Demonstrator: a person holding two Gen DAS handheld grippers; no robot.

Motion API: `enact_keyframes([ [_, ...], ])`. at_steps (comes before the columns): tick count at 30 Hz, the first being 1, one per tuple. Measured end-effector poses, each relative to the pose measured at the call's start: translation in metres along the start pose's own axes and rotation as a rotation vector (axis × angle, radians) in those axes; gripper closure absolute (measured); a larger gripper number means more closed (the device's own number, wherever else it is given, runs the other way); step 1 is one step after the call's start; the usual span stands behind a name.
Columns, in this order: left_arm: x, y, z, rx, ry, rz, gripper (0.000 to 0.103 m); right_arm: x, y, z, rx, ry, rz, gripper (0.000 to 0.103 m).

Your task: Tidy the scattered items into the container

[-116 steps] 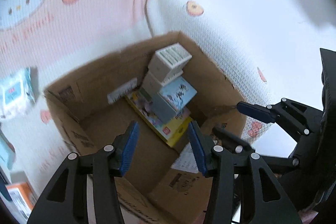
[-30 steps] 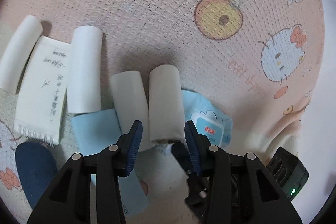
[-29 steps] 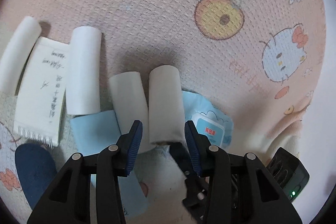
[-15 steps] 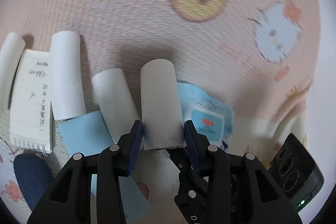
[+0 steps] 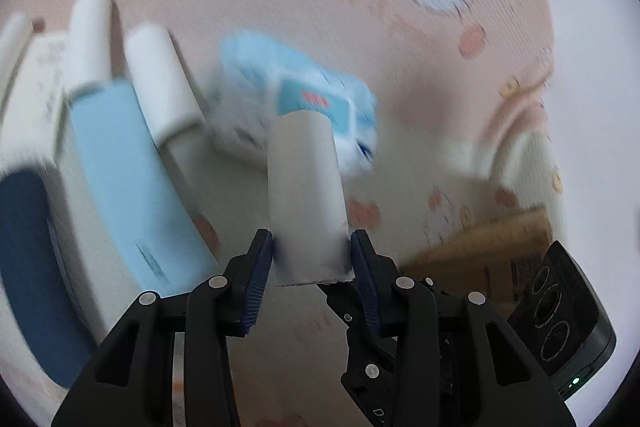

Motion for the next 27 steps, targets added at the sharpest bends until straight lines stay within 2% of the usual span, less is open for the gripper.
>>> enact_keyframes([
  [4,0.008,0.016,-0.037,-0.078,-0.003,-0.044,0.059,0.01,-0.029,-0.04,-0.06,0.01,-0.077,0.089],
  [9,0.017,0.024,-0.07,-0.134,0.023,-0.081,0.059,0.018,-0.052,-0.071,-0.097,0.044,-0.122,0.089],
  [15,0.014,0.031,-0.089,-0.153,0.053,-0.034,0.059,0.023,-0.059,-0.098,-0.125,0.107,-0.13,0.089],
  [24,0.006,0.043,-0.103,-0.184,0.152,0.073,0.059,0.022,-0.044,-0.122,-0.171,0.154,-0.094,0.089],
  [27,0.0,0.043,-0.106,-0.185,0.152,0.09,0.059,0.021,-0.036,-0.128,-0.189,0.175,-0.07,0.089],
])
Point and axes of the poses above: each gripper's, at about its wrist camera, not at the fingertips, and y roughly the way its jaws point, x to its right, z to its top, the point moved 5 cm from there along y, roughly the way its jaws point, and after that the axes turned 8 degrees about -y, right-handed, at the moved point
